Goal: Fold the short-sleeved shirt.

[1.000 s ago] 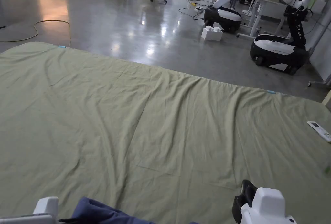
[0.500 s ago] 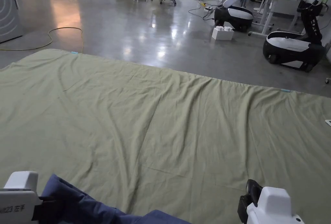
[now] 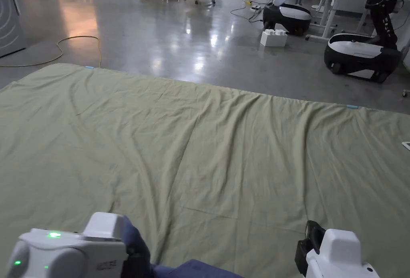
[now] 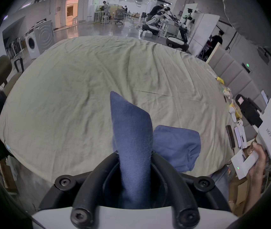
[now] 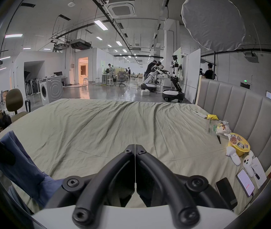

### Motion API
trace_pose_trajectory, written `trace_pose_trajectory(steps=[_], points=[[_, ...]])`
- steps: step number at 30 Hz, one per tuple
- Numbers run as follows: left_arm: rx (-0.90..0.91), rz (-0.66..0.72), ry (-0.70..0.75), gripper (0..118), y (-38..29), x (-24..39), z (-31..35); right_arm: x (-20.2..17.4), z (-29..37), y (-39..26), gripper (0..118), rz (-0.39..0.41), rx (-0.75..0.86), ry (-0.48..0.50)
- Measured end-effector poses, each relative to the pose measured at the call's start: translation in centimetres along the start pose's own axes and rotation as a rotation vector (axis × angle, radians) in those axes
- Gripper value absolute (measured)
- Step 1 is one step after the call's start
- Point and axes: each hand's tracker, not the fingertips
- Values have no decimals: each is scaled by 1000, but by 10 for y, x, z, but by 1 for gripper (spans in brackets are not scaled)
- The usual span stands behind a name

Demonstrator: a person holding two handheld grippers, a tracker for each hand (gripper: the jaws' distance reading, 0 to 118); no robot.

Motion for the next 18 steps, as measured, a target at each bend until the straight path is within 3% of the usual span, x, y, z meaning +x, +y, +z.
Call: trace_pose_trajectory(steps=[11, 18], points=[[-121, -136, -30, 16, -4, 92, -71, 8, 2, -4, 1, -14, -11, -17], [-129, -147, -10, 16, -5, 124, -89, 13, 3, -7, 1, -18, -22, -32]])
